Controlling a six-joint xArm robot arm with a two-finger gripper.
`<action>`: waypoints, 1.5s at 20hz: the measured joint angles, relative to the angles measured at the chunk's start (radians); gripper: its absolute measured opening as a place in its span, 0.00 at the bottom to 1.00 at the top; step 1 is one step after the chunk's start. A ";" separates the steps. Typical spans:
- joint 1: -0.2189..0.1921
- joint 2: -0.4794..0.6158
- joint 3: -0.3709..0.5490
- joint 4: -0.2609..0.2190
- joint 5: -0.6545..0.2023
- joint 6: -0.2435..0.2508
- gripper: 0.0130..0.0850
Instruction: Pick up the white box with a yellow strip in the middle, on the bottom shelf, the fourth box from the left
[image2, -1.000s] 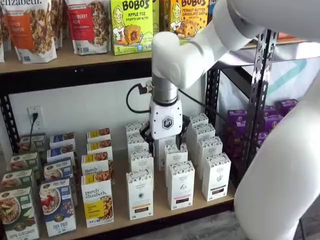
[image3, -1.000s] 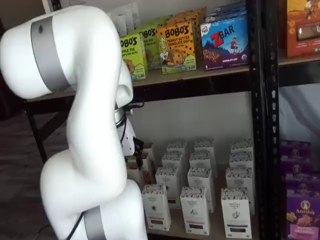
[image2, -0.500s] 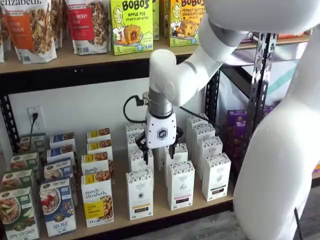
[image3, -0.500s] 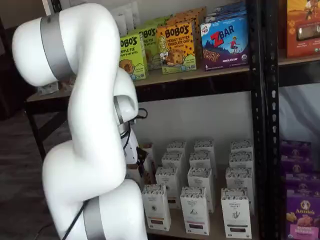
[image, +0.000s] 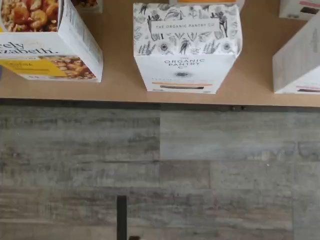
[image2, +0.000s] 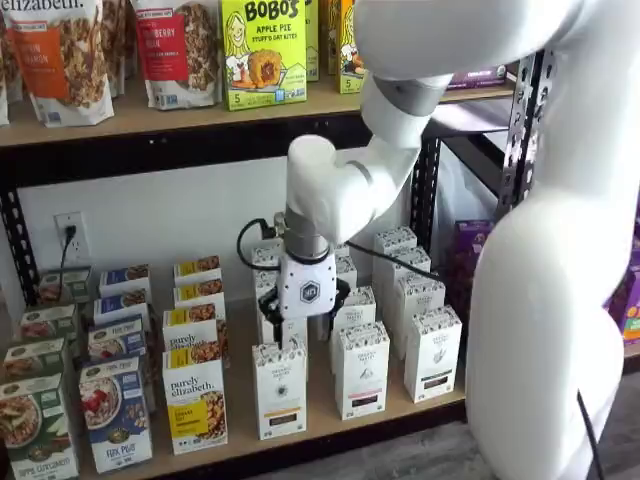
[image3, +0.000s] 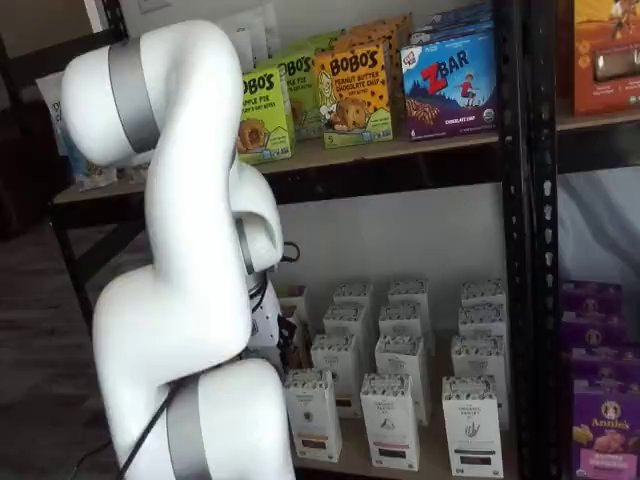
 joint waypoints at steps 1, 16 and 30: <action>-0.001 0.021 -0.011 0.004 -0.008 -0.004 1.00; -0.026 0.290 -0.196 0.031 -0.055 -0.053 1.00; -0.039 0.499 -0.405 0.032 -0.089 -0.068 1.00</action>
